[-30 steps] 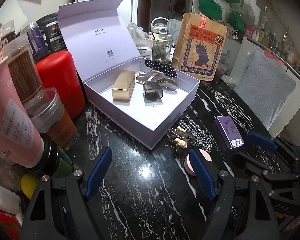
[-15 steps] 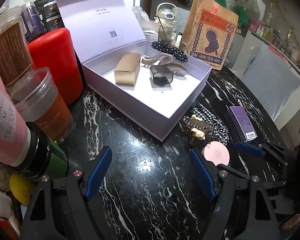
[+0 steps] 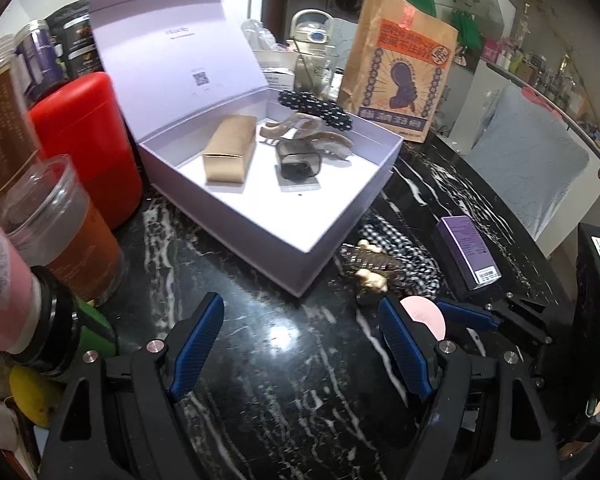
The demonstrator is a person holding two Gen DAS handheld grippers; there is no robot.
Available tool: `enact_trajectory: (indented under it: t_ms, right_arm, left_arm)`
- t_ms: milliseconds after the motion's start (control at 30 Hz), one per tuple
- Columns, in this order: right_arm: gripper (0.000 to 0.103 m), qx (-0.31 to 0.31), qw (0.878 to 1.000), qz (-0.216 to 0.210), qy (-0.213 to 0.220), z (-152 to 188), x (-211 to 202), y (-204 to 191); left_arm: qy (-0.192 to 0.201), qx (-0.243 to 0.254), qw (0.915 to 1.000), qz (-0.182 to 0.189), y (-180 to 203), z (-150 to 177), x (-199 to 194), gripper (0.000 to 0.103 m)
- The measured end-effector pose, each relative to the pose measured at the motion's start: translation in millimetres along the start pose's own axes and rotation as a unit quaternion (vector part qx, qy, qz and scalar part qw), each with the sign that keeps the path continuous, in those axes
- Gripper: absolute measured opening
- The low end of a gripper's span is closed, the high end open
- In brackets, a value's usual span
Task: Organize rigid objects
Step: 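Grasp the pink round compact with right gripper while left gripper grasps the gold claw clip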
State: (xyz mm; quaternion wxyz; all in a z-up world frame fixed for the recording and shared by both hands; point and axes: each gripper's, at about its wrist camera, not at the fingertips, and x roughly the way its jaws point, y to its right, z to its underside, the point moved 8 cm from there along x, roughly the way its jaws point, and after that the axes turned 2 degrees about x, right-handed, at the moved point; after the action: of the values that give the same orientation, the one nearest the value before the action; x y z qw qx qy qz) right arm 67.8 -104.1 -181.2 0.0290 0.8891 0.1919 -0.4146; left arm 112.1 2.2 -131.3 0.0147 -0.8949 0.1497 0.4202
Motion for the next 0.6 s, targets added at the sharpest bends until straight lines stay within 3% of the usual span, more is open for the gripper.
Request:
enact_trajectory:
  t_ms: [333,533,600]
  right_arm:
    - [0.050,0.024,1.000,0.019,0.002,16,-23,37]
    - [0.050,0.035,0.999,0.022,0.007,23,-33,53]
    - [0.050,0.038,0.999,0.022,0.008,23,-34,57]
  left_arm:
    - [-0.015,0.010,0.9995,0.026,36,-3,25,0.080]
    - [-0.021,-0.008,0.9987,0.045,47,-3,38,0.080]
    - [-0.019,-0.012,0.9987,0.046,48,-4,39,0.074]
